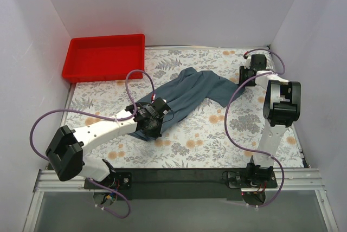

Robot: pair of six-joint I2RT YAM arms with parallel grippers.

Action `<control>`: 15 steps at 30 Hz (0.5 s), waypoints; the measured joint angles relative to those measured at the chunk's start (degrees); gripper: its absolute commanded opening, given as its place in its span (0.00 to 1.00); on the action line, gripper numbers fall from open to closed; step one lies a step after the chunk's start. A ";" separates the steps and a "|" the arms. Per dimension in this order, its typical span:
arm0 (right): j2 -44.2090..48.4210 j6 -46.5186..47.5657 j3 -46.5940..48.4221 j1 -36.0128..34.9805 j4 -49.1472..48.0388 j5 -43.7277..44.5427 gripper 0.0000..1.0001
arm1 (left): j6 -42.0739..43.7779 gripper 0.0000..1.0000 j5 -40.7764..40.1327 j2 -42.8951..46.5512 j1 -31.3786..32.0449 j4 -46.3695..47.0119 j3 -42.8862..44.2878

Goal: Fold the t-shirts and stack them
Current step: Flatten the tshirt out

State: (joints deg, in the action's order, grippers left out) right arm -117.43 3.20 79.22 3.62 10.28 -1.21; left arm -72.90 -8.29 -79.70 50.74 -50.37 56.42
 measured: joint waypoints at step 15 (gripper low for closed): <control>3.32 -3.19 -2.86 -0.17 3.45 0.07 0.01 | 0.07 0.00 -0.50 1.46 -0.13 0.46 -0.48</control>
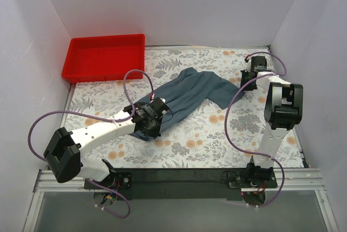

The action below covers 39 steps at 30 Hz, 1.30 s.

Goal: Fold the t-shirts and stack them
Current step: Flatten the tshirt out

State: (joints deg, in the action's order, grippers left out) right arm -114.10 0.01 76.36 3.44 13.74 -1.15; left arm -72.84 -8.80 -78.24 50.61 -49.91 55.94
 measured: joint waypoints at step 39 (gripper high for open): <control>48.43 0.44 44.22 9.88 15.26 16.92 0.01 | 27.45 0.00 8.79 18.73 -21.64 15.72 49.48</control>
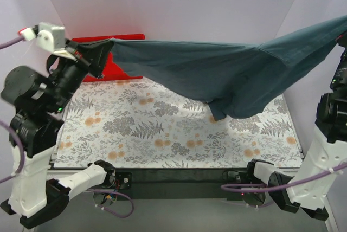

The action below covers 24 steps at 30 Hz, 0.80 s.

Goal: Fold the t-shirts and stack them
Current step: Flatten the tshirt out

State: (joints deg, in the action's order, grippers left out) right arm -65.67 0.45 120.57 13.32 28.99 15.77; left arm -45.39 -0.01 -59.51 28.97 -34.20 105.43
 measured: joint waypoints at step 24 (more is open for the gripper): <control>-1.14 22.49 -12.79 -16.83 -14.08 2.71 0.01 | -1.20 0.00 -7.28 -14.14 -0.68 2.19 -15.50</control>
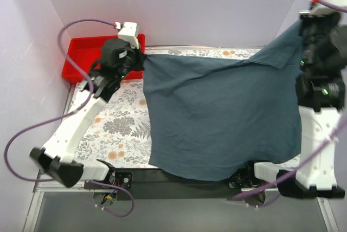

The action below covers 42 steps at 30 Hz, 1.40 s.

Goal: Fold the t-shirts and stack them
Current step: Flatten the tshirt out

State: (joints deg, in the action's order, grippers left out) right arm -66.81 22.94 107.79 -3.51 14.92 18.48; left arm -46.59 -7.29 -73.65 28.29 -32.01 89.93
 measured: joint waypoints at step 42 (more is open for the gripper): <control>-49.62 -28.50 -7.41 7.26 -14.56 -9.27 0.66 | -8.13 0.65 -1.22 -52.35 -11.34 13.18 16.20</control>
State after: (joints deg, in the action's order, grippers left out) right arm -116.42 -5.56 100.38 3.75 0.36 9.21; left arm -54.72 -8.51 -125.99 16.95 -18.83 106.13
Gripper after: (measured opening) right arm 0.588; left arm 0.543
